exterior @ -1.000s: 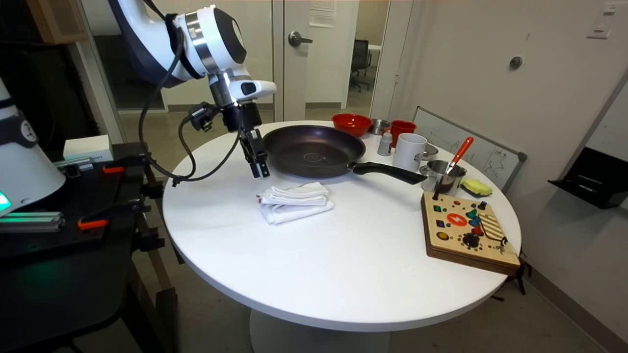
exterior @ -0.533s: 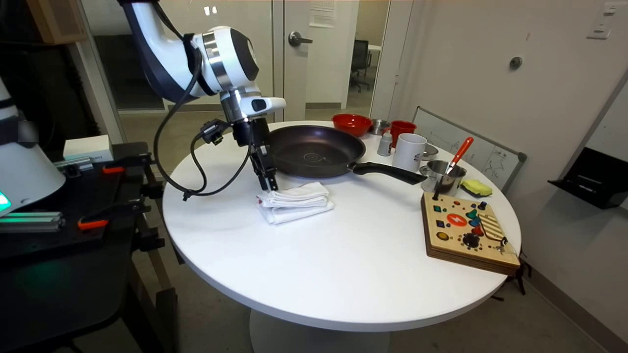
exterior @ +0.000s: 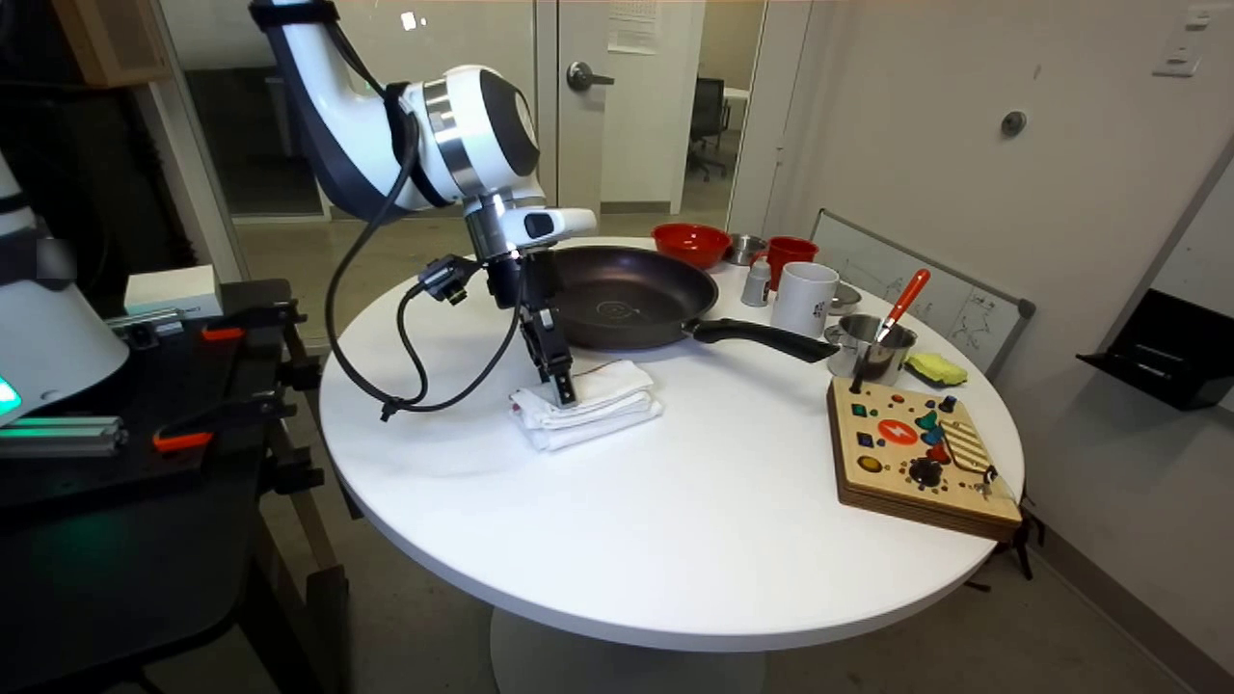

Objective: Use the towel to wipe the pan

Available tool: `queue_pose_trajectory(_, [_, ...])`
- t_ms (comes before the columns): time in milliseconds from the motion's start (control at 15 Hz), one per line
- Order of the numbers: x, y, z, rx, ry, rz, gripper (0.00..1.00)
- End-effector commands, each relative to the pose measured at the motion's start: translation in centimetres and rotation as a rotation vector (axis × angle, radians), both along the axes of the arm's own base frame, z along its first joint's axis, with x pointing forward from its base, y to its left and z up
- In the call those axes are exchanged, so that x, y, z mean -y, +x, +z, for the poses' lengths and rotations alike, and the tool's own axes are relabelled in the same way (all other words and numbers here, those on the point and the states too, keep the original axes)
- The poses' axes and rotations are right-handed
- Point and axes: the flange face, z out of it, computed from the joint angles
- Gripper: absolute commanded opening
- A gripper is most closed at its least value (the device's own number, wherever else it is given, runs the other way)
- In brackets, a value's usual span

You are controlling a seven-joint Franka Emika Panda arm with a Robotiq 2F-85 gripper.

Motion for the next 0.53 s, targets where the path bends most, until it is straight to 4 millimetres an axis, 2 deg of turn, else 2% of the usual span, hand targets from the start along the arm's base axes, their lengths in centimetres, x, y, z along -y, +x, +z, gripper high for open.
queue_pose_trajectory(0, [0.15, 0.53, -0.96, -0.013, 0.022, 0.004, 0.74])
queue_pose_trajectory(200, [-0.15, 0.41, -1.23, -0.023, 0.047, 0.019, 0.49])
queue_pose_trajectory(467, [-0.27, 0.56, -1.06, -0.030, 0.070, 0.049, 0.22])
